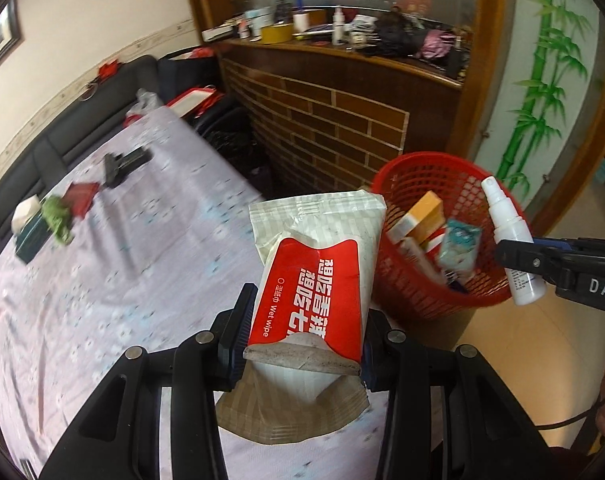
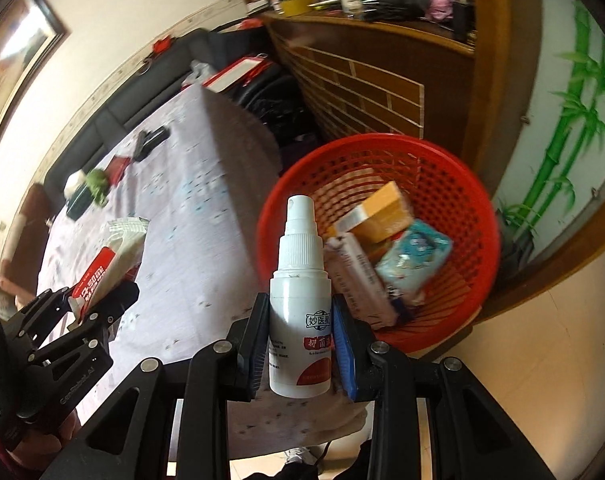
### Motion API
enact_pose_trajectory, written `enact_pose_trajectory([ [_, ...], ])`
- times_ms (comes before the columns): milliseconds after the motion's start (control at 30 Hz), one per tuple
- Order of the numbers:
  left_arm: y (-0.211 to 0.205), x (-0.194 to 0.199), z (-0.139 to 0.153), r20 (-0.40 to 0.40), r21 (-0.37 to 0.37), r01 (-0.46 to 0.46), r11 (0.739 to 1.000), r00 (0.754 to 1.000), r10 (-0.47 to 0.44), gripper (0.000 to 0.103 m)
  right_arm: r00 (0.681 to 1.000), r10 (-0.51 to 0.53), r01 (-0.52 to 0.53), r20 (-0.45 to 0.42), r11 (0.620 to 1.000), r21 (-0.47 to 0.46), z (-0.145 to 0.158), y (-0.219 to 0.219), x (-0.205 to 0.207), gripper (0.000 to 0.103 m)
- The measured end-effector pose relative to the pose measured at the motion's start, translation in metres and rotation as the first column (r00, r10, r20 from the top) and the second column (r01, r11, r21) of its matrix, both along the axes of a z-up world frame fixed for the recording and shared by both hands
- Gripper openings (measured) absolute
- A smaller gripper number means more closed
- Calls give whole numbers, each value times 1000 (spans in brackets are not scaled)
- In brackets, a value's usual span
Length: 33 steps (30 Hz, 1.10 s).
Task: Collect trash
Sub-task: 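Carry the wipes packet and spray bottle in both grippers over the wastebasket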
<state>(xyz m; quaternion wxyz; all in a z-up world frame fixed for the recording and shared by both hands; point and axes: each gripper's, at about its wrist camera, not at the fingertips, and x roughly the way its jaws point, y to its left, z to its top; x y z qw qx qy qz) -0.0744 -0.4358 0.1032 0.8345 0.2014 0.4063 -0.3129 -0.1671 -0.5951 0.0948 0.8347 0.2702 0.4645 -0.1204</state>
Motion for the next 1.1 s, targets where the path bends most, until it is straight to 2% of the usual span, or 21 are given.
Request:
enact_pose_trajectory([
  [300,-57,-1,5,-49,-26,112,993,992,-113,42,992,-128,128,18,992,6,7,-52,-14,32],
  [500,-88,4,-1,-102,-41,132,990,985,-136,42,985,-175,174,16,984,23,7,-79,-16,33],
  [633,-105,6,-4,-124,-45,135,990,982,-140,42,985,-175,175,11,984,26,5,-91,-13,33],
  [1100,-138,0,-3,-97,-19,145,989,985,-146,42,991,-133,133,13,991,26,3,-114,-3,33],
])
